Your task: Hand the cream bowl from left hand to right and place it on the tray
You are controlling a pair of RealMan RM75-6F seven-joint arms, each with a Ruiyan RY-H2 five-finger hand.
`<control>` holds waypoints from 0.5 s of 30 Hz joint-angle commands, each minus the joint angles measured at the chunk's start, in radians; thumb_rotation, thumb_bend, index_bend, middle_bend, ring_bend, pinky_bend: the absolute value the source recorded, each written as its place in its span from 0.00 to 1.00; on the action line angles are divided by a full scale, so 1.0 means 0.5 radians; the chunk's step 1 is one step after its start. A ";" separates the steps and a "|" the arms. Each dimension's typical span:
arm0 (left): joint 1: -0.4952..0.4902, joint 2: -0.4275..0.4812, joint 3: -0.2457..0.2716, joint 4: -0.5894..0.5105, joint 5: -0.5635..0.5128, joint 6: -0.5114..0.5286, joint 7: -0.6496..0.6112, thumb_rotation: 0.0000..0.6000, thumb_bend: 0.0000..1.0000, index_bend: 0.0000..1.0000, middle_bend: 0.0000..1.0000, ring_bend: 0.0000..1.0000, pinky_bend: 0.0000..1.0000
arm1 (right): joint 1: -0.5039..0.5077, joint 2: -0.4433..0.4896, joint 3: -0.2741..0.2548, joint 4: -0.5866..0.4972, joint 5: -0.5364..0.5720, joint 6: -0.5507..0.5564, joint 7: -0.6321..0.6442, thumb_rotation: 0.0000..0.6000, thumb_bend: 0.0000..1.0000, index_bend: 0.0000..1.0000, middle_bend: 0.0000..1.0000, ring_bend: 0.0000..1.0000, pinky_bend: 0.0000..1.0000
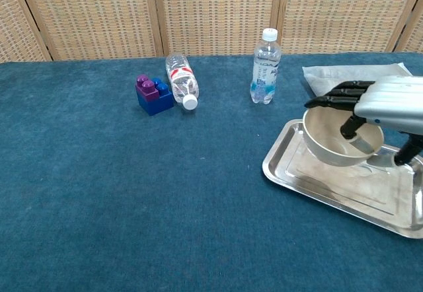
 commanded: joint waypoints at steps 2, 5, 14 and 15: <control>-0.001 -0.001 0.004 -0.004 0.006 -0.004 0.002 1.00 0.00 0.00 0.00 0.00 0.00 | -0.036 -0.026 -0.020 0.043 -0.008 0.007 -0.018 1.00 0.39 0.66 0.02 0.00 0.00; 0.000 0.001 0.006 -0.008 0.009 -0.007 0.002 1.00 0.00 0.00 0.00 0.00 0.00 | -0.045 -0.047 -0.016 0.063 0.000 -0.005 -0.017 1.00 0.39 0.66 0.02 0.00 0.00; 0.005 0.006 0.001 -0.014 0.005 -0.005 -0.003 1.00 0.00 0.00 0.00 0.00 0.00 | -0.048 -0.082 -0.005 0.108 0.003 -0.054 -0.046 1.00 0.24 0.18 0.02 0.00 0.00; 0.005 0.007 0.001 -0.015 0.003 -0.007 -0.004 1.00 0.00 0.00 0.00 0.00 0.00 | -0.050 -0.078 -0.001 0.098 0.016 -0.067 -0.056 1.00 0.22 0.14 0.02 0.00 0.00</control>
